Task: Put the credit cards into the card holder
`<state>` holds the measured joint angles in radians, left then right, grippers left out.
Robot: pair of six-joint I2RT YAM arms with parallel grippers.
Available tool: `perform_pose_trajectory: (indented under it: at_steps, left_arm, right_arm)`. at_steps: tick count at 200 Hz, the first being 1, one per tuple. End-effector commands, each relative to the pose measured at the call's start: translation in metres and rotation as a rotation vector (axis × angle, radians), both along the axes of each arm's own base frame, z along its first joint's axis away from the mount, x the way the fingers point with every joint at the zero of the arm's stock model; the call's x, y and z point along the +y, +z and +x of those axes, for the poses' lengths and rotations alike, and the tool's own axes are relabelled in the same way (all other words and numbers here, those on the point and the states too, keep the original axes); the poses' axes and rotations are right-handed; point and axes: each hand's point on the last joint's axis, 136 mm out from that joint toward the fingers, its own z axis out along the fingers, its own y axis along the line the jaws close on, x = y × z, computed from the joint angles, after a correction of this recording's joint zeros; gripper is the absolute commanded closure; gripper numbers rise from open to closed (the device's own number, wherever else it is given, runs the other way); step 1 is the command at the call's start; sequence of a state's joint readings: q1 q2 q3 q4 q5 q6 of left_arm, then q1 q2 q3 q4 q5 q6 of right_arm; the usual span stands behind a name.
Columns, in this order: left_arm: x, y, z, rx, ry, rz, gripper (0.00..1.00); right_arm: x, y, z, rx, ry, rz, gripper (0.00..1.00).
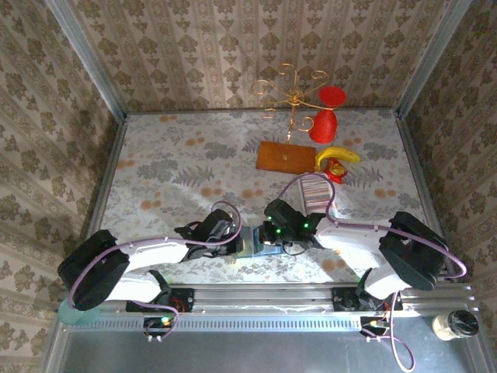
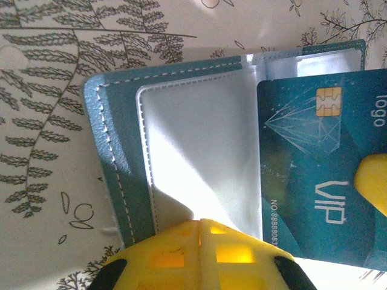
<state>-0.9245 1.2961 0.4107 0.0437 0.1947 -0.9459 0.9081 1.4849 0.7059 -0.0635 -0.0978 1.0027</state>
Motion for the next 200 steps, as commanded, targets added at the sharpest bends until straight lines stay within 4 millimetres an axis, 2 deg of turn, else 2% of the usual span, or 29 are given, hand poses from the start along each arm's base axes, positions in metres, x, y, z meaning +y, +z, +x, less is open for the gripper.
perform_pose_trajectory:
  at_steps: [1, 27, 90, 200]
  left_arm:
    - [0.01, -0.013, -0.008, 0.016, -0.007, 0.045, 1.0]
    - [0.011, -0.014, -0.008, 0.02, -0.001, 0.044, 1.0]
    - [0.01, -0.014, -0.009, 0.018, -0.003, 0.041, 1.0]
    - [0.01, -0.015, -0.01, 0.021, -0.004, 0.042, 1.0]
  right_arm:
    - [-0.005, -0.001, 0.0, -0.004, -0.032, -0.001, 1.0]
    - [0.001, -0.005, 0.0, 0.024, -0.038, 0.008, 1.0]
    - [0.0, -0.011, -0.001, 0.051, -0.086, 0.034, 1.0]
    - [0.01, 0.001, 0.001, 0.043, -0.13, 0.192, 1.0]
